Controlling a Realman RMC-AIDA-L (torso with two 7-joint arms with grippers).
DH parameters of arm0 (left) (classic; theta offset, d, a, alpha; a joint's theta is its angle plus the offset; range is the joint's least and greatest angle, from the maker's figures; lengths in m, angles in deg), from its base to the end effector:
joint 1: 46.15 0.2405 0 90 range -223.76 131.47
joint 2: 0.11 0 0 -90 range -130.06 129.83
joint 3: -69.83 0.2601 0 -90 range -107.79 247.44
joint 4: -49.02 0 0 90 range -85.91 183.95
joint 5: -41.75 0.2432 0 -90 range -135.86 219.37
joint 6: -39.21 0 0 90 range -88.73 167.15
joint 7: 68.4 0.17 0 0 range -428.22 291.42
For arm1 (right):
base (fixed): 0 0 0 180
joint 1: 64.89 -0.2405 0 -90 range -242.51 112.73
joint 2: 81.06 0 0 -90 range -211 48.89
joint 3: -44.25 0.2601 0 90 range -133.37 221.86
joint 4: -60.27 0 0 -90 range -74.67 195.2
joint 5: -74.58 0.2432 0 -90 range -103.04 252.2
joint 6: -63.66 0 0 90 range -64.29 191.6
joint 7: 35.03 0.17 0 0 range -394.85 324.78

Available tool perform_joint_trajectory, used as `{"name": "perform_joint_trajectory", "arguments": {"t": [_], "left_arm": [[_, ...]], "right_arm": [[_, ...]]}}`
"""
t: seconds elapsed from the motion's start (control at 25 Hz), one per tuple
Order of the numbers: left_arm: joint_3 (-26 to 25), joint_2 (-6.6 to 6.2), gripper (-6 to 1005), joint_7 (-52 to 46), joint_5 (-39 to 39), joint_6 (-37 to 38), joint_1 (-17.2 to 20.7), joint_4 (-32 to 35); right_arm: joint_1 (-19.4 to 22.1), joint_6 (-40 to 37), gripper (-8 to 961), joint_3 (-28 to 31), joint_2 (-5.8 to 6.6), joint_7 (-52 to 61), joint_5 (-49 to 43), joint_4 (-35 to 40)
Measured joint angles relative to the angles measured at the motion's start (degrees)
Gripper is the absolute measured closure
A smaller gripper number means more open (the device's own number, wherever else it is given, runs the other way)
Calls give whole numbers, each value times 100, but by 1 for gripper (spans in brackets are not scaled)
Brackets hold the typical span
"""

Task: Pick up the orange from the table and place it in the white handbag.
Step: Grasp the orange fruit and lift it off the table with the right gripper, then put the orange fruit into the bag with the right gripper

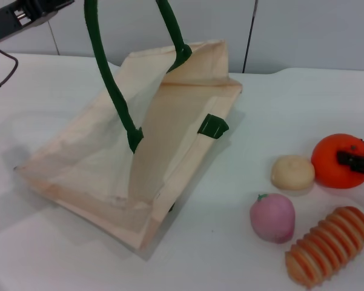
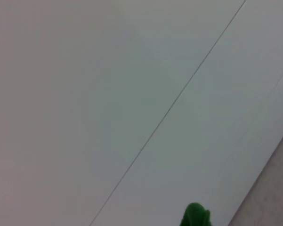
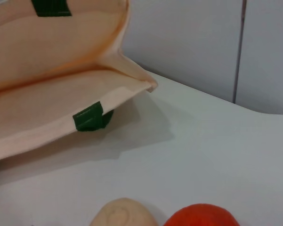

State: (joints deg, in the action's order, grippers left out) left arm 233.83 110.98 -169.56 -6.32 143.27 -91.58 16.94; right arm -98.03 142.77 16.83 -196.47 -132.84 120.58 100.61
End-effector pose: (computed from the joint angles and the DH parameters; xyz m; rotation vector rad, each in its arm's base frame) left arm -0.2513 0.4177 0.1083 -2.2311 -1.0339 -1.4036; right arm 0.3401 0.3988 0.0287 -2.5385 0.7120 0.2509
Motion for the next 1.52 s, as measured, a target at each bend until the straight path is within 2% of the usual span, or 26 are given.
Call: {"name": "perform_joint_trajectory", "arguments": {"t": [0.48,0.84,1.0,1.2,1.52], "left_arm": [[0,0,907,0,0,0,0,0],[0,0,907,-5,-1,0,-21,0],[0,0,907,-16,-3,0,-45,6],[0,0,907,-79,-81,8,-78,3],[0,-57,907,-143,-200,86,-199,41]], "right_arm": [[-17,24,567,21,2,-54,6,0],[-18,117,652,387,2,-165,6,44],[-58,414,675,573,-7,-211,55,168],[-128,757,706,563,-26,-281,578,295],[-542,1278,769,451,-62,-419,819,145]]}}
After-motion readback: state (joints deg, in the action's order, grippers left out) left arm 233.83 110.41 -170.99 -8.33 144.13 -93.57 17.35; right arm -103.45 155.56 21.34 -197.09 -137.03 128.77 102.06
